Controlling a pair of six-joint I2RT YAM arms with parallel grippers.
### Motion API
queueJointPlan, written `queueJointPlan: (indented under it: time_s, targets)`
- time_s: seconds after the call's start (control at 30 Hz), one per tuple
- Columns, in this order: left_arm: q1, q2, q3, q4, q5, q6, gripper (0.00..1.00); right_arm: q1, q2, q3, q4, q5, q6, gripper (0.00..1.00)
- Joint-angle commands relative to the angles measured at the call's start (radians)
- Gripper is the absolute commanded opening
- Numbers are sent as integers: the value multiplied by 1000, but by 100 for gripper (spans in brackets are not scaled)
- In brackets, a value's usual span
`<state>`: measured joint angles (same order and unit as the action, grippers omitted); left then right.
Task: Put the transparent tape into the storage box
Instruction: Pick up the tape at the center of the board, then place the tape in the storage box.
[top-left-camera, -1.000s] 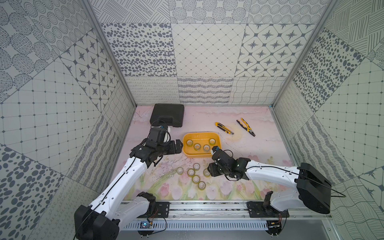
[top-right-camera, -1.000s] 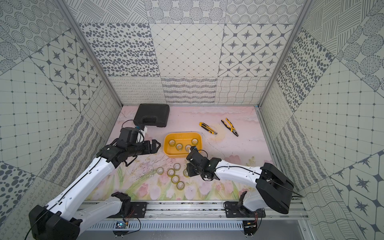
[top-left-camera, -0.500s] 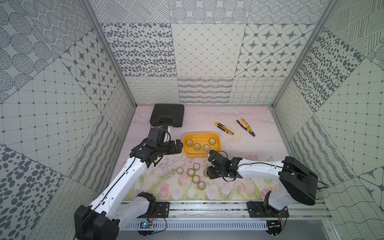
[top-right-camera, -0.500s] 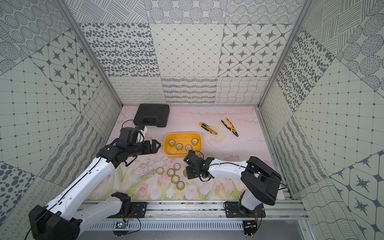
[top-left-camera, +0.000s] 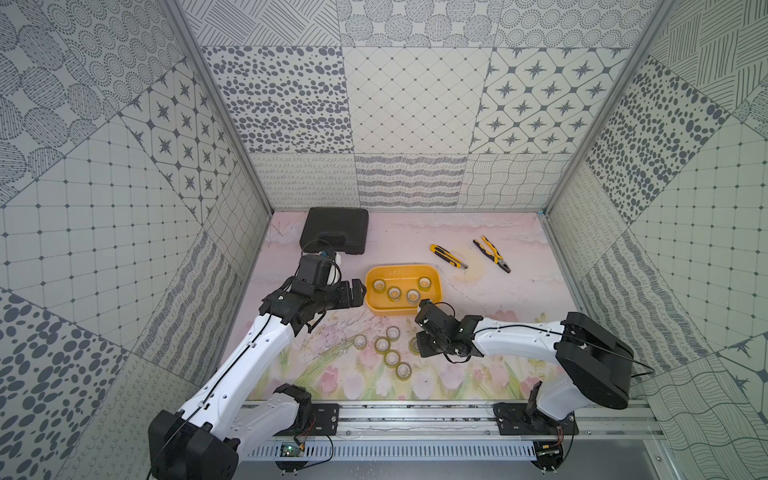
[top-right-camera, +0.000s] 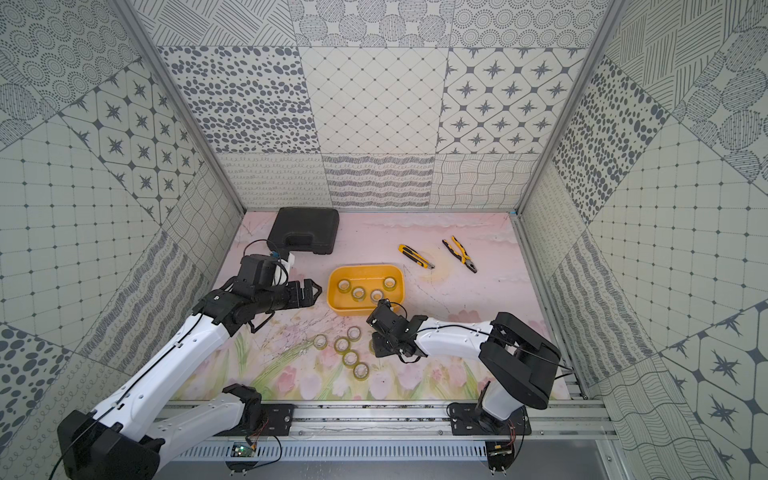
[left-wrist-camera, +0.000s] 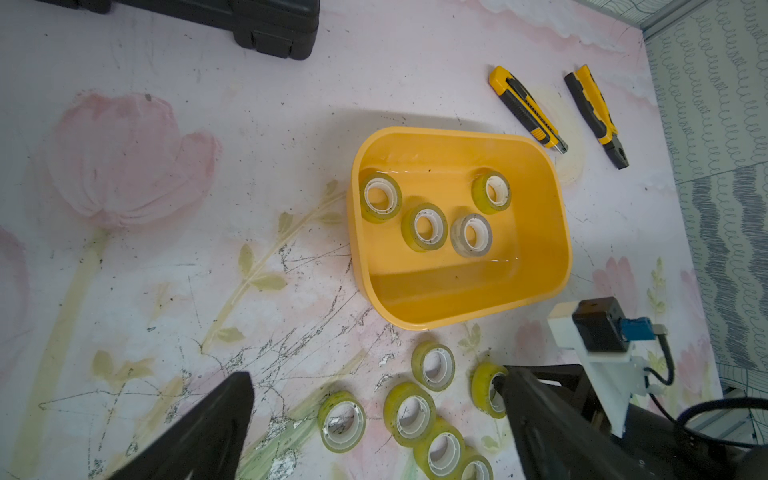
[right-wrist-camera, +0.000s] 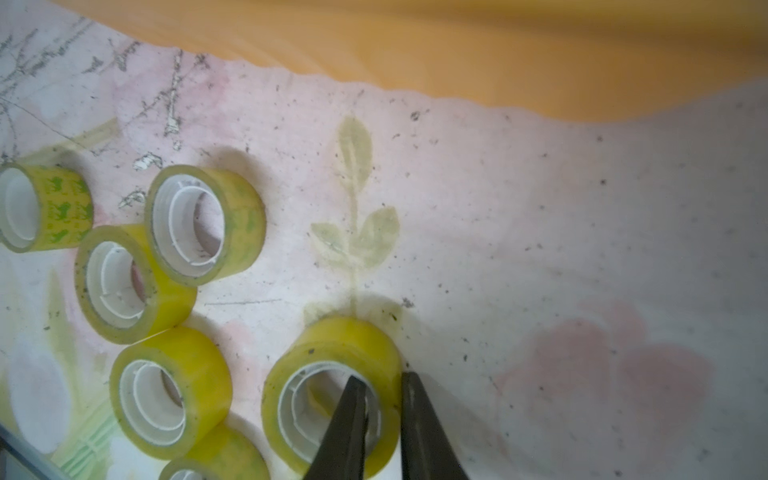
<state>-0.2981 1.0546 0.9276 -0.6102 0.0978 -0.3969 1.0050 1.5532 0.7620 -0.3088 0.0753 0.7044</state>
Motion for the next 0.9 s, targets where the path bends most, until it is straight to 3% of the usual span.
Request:
queueJointPlan:
  time_s: [0.0,0.47,0.67,0.87]
  targets:
    - [-4,-4,11,5,10,20,99,4,-59,-21,-26,41,-8,12]
    - [-4,-7,9,9,13,14,99,-69,-220,96,-138,55,-115,14]
    - [-3,-5,8,9,20,10,99,-158,-140,214,-145,12,-190,15]
    - [-3,-8,7,10,23,4,99,-236,37,367,-145,-32,-255,15]
